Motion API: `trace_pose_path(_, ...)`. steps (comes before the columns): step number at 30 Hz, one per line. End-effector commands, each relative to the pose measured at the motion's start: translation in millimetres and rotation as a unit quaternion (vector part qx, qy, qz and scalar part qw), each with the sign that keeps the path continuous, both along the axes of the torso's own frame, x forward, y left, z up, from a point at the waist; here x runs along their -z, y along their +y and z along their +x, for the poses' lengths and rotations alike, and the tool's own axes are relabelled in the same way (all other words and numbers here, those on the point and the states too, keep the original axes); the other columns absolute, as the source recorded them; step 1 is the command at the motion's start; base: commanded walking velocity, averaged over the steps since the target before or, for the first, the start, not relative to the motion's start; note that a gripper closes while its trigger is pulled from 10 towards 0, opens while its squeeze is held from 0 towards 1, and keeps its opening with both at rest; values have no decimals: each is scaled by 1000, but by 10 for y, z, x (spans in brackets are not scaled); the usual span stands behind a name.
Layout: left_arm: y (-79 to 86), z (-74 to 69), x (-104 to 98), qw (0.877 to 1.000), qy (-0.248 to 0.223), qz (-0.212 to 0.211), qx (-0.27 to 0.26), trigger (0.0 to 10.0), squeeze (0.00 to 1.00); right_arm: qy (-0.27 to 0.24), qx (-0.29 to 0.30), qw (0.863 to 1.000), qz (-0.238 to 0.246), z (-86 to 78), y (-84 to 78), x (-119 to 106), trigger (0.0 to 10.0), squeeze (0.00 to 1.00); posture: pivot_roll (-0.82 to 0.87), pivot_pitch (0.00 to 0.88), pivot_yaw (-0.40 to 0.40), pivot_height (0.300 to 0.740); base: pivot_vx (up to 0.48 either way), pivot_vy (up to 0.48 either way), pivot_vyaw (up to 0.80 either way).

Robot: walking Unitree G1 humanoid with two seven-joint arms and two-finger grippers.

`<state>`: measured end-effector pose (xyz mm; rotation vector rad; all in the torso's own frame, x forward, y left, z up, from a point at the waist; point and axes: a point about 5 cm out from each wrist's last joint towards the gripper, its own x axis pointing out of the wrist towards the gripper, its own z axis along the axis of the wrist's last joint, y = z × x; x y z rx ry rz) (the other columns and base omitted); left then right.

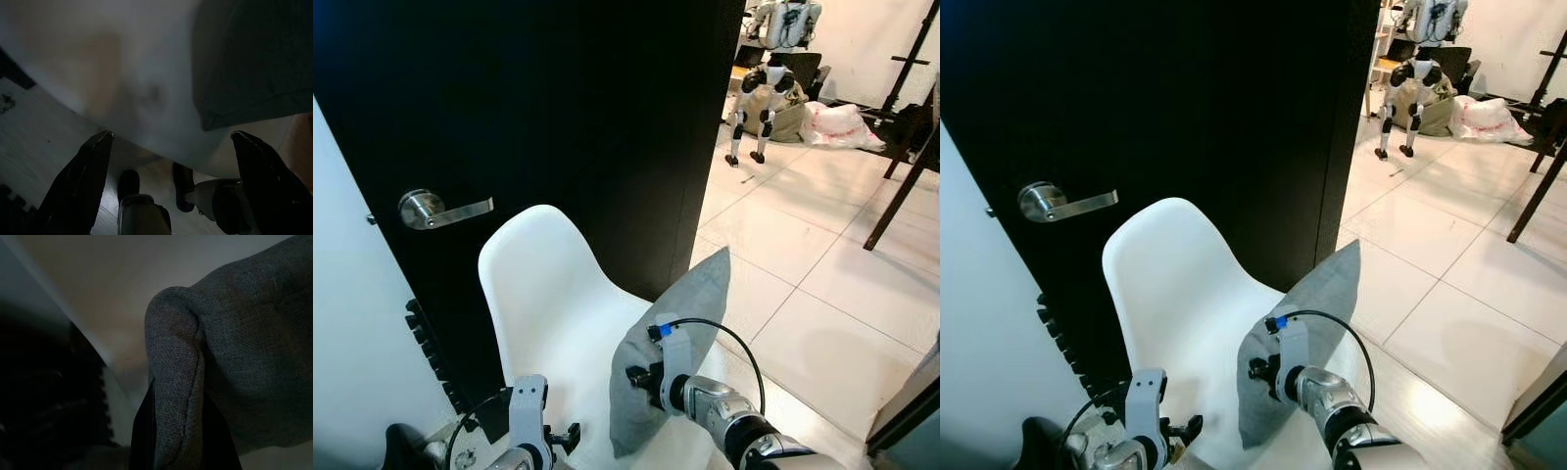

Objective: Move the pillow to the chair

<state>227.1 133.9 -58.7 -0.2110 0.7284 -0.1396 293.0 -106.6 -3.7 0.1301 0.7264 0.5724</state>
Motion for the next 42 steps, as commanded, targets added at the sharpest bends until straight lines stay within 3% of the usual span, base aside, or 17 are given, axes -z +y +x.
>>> trace_pose_path(1,-14,19,-10,1000,0,5,8,10000,0,-24,-32,999,15,14,92,-49,10000,0,24,0,-20,740,0,0,0)
trace_pose_path(3,-13,22,-11,1000,0,5,8,10000,0,-34,-43,998,32,7,134,-65,10000,0,24,0,-20,740,0,0,0)
trace_pose_path(4,-9,25,-13,1000,0,6,8,10000,0,-47,-50,997,44,15,170,-93,10000,573,25,0,-19,740,0,0,0)
trace_pose_path(5,-5,26,-14,1000,0,6,8,10000,0,-55,-52,996,55,23,197,-114,10000,945,25,0,-19,740,0,0,0)
trace_pose_path(6,1,27,-14,1000,0,7,8,10000,0,-58,-52,995,63,32,219,-132,10000,1000,25,0,-17,740,0,0,0)
trace_pose_path(12,17,20,-9,1000,1,10,6,10000,0,-57,-74,992,83,19,336,-159,10000,1000,26,0,-15,740,0,0,0)
trace_pose_path(16,10,18,-8,1000,0,14,7,10000,0,-48,-102,992,62,-42,406,-108,10000,1000,31,0,-19,740,0,0,0)
trace_pose_path(24,13,41,-23,1000,-4,18,4,10000,0,-52,-99,992,58,-50,391,-95,10000,1000,31,0,-22,740,0,0,0)
trace_pose_path(28,9,32,-17,1000,-3,21,4,10000,0,-38,-84,996,15,-52,335,-42,10000,1000,30,0,-25,731,0,0,0)
trace_pose_path(38,23,3,1,1000,-1,25,3,10000,0,-27,-63,997,32,-84,320,-8,10000,980,35,0,-24,681,0,0,0)
trace_pose_path(39,27,5,-1,1000,-2,26,3,10000,0,-28,-64,997,35,-87,322,-8,10000,482,36,0,-24,676,0,0,0)
trace_pose_path(40,27,5,-1,1000,-2,26,3,10000,0,-28,-64,997,35,-87,322,-8,10000,482,36,0,-24,676,0,0,0)
trace_pose_path(41,34,14,-7,1000,-4,27,3,10000,0,-27,-56,997,42,-84,319,-10,10000,0,35,0,-23,666,0,0,0)
trace_pose_path(42,35,16,-9,1000,-4,27,3,10000,0,-26,-54,997,43,-82,316,-11,10000,0,35,0,-23,661,0,0,0)
